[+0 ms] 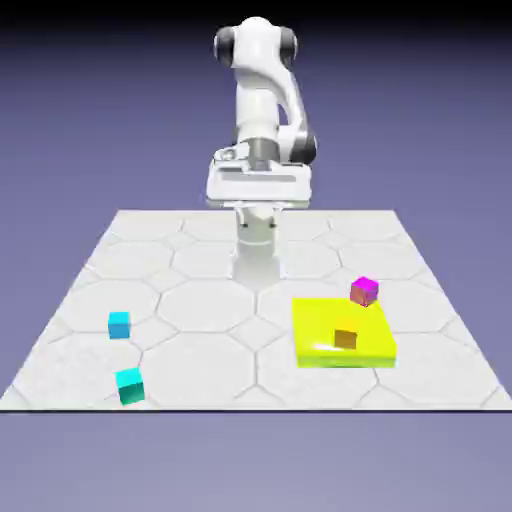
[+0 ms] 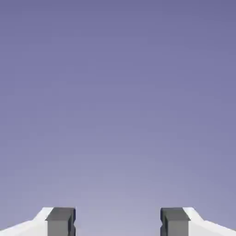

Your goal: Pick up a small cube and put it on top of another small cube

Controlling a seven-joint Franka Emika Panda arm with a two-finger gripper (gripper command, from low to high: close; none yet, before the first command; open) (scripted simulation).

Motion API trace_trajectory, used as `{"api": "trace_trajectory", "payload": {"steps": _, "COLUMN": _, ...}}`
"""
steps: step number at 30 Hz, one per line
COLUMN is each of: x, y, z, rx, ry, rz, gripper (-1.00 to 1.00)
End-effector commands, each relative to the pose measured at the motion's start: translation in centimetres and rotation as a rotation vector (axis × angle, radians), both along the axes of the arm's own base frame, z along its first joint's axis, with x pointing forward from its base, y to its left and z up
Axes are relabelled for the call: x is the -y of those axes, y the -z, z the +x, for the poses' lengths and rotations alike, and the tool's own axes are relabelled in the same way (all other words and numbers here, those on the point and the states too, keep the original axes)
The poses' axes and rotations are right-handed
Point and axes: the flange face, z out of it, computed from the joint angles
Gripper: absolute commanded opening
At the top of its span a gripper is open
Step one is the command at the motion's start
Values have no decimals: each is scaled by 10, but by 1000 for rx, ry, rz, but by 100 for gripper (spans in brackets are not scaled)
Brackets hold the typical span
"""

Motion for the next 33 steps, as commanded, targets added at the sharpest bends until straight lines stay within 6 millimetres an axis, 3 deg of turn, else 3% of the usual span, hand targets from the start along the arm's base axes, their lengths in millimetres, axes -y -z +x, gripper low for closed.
{"api": "trace_trajectory", "payload": {"steps": 1, "x": 3, "y": 3, "z": 10, "rx": -36, "ry": -6, "rz": -15, "gripper": 0}}
{"api": "trace_trajectory", "payload": {"steps": 9, "x": 38, "y": 39, "z": 87, "rx": -333, "ry": -59, "rz": -123, "gripper": 0}}
{"api": "trace_trajectory", "payload": {"steps": 18, "x": 94, "y": 105, "z": 155, "rx": -680, "ry": -119, "rz": -218, "gripper": 0}}
{"api": "trace_trajectory", "payload": {"steps": 26, "x": 152, "y": 180, "z": 191, "rx": -999, "ry": -171, "rz": -272, "gripper": 0}}
{"api": "trace_trajectory", "payload": {"steps": 33, "x": 204, "y": 253, "z": 201, "rx": -1286, "ry": -214, "rz": -292, "gripper": 0}}
